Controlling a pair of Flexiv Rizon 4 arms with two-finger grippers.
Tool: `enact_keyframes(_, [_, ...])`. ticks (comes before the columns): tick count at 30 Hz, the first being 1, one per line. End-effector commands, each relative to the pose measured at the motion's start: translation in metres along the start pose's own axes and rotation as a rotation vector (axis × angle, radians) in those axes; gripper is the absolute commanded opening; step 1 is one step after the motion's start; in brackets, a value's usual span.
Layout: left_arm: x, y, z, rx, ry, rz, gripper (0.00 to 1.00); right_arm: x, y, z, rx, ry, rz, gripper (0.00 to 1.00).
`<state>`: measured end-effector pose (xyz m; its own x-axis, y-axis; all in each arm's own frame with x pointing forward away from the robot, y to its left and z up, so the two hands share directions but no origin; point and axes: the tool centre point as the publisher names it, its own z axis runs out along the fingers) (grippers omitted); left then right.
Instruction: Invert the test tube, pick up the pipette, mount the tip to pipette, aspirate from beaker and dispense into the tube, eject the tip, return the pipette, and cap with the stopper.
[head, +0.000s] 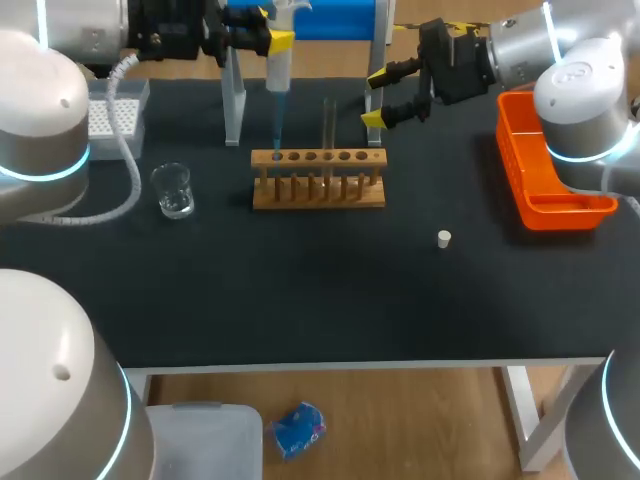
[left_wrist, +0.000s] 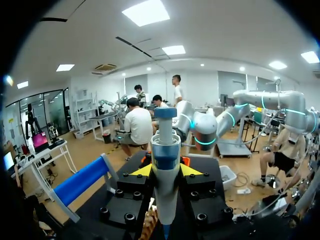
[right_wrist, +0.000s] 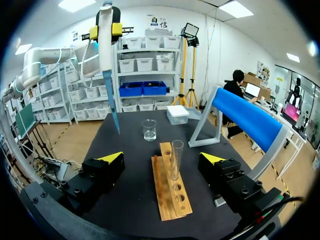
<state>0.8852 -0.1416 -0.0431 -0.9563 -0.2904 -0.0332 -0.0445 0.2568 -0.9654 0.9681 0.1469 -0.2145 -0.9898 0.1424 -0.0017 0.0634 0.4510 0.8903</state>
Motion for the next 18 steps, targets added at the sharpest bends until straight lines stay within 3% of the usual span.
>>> enact_keyframes(1, [0.011,0.004,0.005,0.018,-0.017,-0.001,0.0,0.015,-0.014,-0.034,-0.057,0.017,-0.02,1.0])
enact_keyframes(8, [0.027,0.004,0.015,0.008,0.02,0.009,0.0,0.054,-0.037,-0.066,-0.189,0.067,-0.035,1.0])
enact_keyframes(15, [0.052,0.011,0.026,0.008,0.066,0.015,0.0,0.092,-0.038,-0.063,-0.289,0.128,-0.057,1.0])
enact_keyframes(18, [0.062,0.015,0.028,0.007,0.08,0.0,0.0,0.105,-0.038,-0.052,-0.27,0.186,-0.063,1.0])
